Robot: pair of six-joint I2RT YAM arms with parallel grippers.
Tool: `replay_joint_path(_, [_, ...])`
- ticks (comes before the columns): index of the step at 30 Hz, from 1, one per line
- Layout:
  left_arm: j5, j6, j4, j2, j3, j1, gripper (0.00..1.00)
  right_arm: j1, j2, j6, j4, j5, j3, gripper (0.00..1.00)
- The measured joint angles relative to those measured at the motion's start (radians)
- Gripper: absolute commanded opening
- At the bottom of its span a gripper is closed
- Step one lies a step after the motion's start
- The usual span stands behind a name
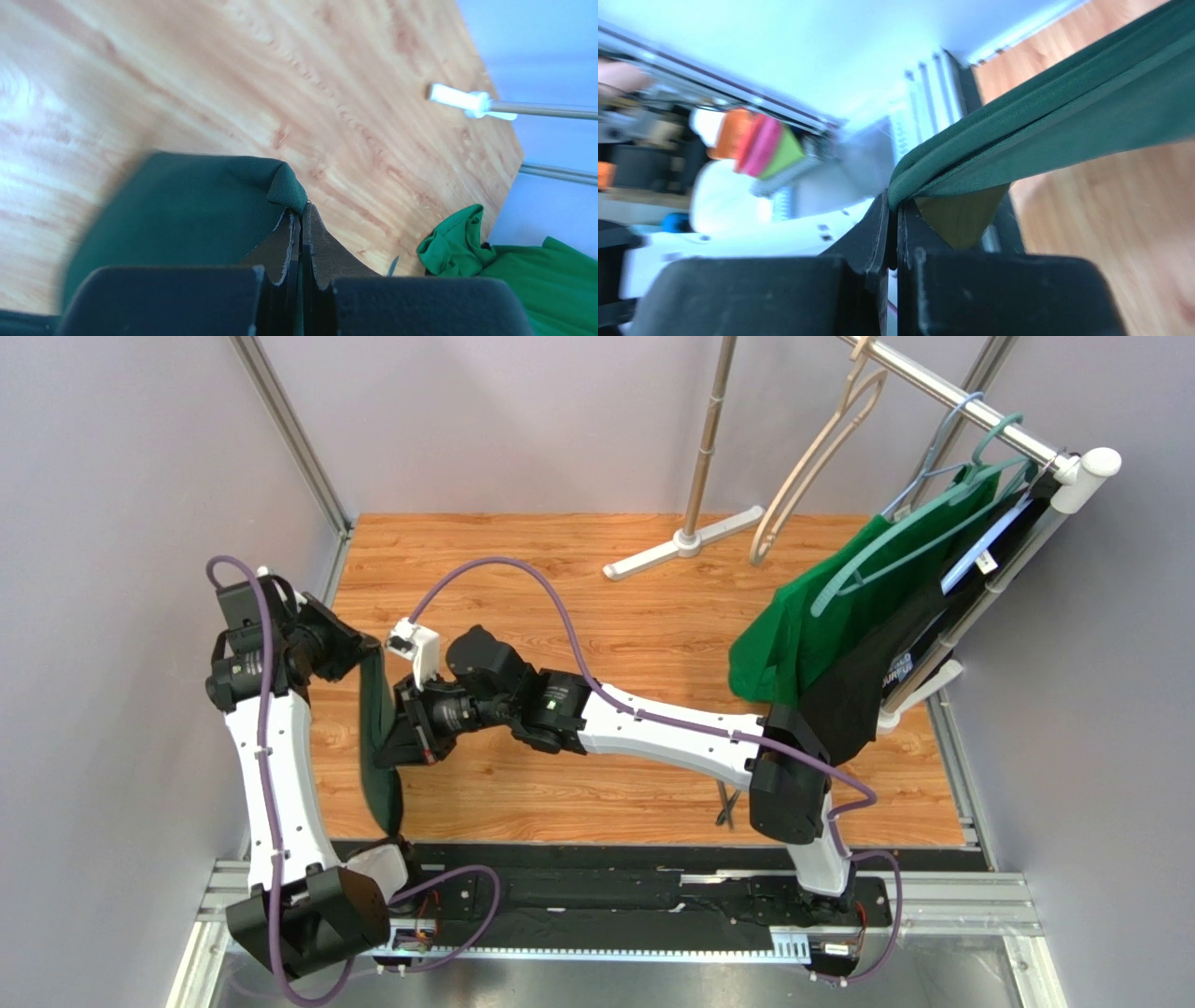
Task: Fold the napkin into a case and place the utensils inside
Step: Turn over the upper triangle-folded napkin at the center of the board.
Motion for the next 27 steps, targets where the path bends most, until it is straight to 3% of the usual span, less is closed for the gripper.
replay_joint_path(6, [-0.003, 0.035, 0.035, 0.083, 0.037, -0.058, 0.00, -0.068, -0.034, 0.201, 0.368, -0.069, -0.331, 0.00])
replay_joint_path(11, [-0.051, 0.024, 0.162, 0.373, 0.006, -0.274, 0.00, -0.195, -0.039, 0.324, 0.613, -0.077, -0.698, 0.00])
replay_joint_path(16, [-0.084, -0.003, 0.291, 0.687, 0.015, -0.496, 0.00, -0.280, -0.041, 0.366, 0.733, -0.100, -0.962, 0.00])
replay_joint_path(19, [-0.095, -0.017, 0.325, 0.808, 0.044, -0.568, 0.00, -0.317, -0.046, 0.381, 0.810, -0.108, -1.070, 0.00])
replay_joint_path(25, [-0.097, -0.034, 0.374, 0.846, 0.101, -0.615, 0.00, -0.392, -0.052, 0.391, 0.890, -0.121, -1.142, 0.00])
replay_joint_path(27, [-0.096, -0.034, 0.396, 0.855, 0.105, -0.626, 0.01, -0.398, -0.055, 0.390, 0.897, -0.120, -1.146, 0.06])
